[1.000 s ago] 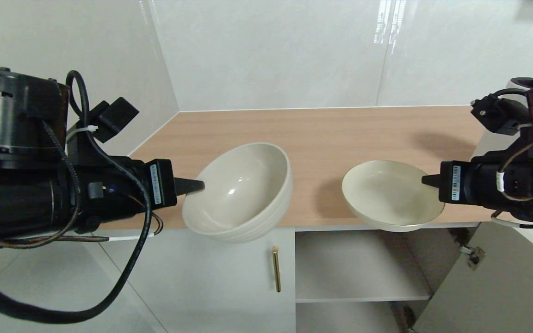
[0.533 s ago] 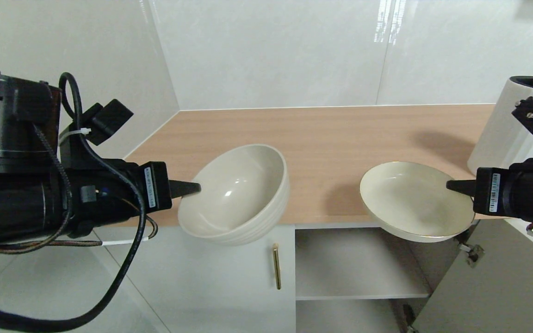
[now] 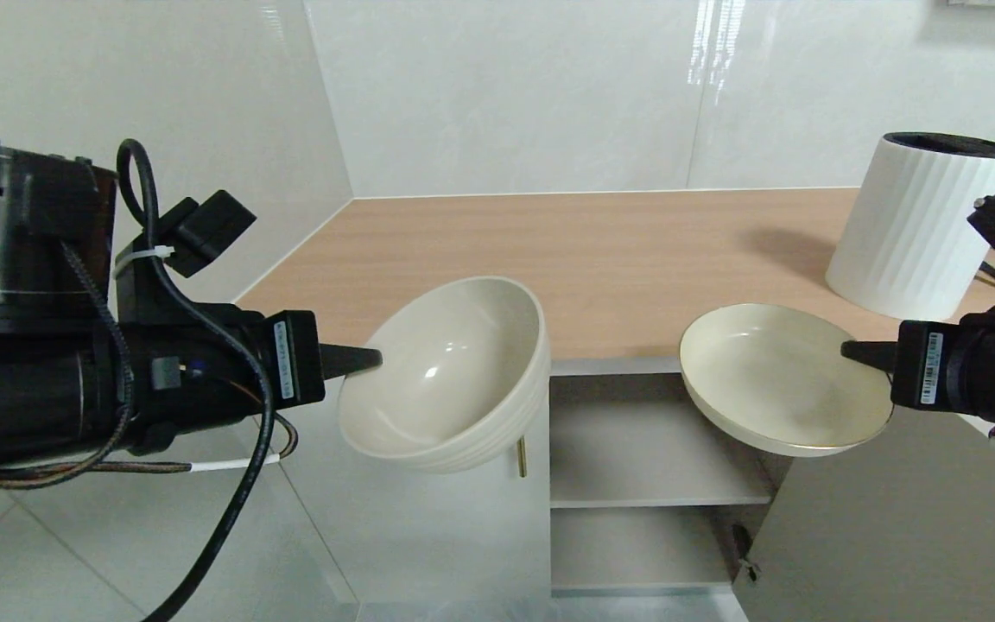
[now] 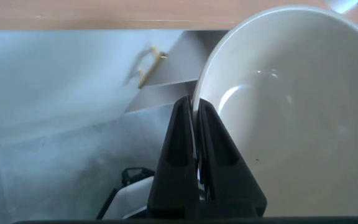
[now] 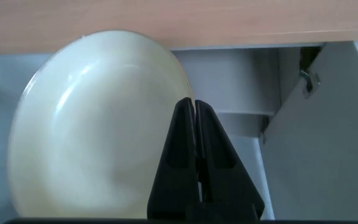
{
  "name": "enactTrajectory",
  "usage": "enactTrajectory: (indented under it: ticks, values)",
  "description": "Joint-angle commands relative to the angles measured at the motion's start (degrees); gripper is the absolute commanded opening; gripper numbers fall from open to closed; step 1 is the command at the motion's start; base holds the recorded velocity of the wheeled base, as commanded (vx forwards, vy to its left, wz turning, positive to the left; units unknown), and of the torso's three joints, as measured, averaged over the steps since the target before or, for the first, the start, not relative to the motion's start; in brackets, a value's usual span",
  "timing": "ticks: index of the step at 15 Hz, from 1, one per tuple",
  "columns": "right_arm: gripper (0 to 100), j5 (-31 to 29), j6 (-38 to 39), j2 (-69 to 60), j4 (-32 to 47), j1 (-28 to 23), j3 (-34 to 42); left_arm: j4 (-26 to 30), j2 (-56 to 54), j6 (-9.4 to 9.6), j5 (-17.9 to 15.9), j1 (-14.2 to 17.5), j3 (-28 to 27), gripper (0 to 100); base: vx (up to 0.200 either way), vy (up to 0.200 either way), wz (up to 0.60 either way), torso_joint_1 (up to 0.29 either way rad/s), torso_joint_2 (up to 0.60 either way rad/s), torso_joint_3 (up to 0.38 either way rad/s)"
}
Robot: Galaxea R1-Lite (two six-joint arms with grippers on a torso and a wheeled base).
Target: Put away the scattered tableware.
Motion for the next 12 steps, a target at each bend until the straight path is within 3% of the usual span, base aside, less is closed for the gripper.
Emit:
enactTrajectory:
  ticks: [1,7,12]
  values:
    - [0,-0.1,-1.0,1.1,-1.4,0.0,1.4,0.0,0.2,0.07,0.0,0.0,0.0,0,0.0,0.0,0.0,0.0,0.0,0.0]
    - [0,-0.1,-3.1,1.1,-3.3,0.0,3.8,0.0,0.2,0.07,0.0,-0.3,0.0,0,0.0,0.0,0.0,-0.001,0.01,0.006]
    - [0,-0.1,-3.4,1.0,-3.4,0.0,3.9,0.0,0.4,0.07,-0.1,-0.3,0.0,0,0.0,0.0,0.0,-0.133,0.38,0.237]
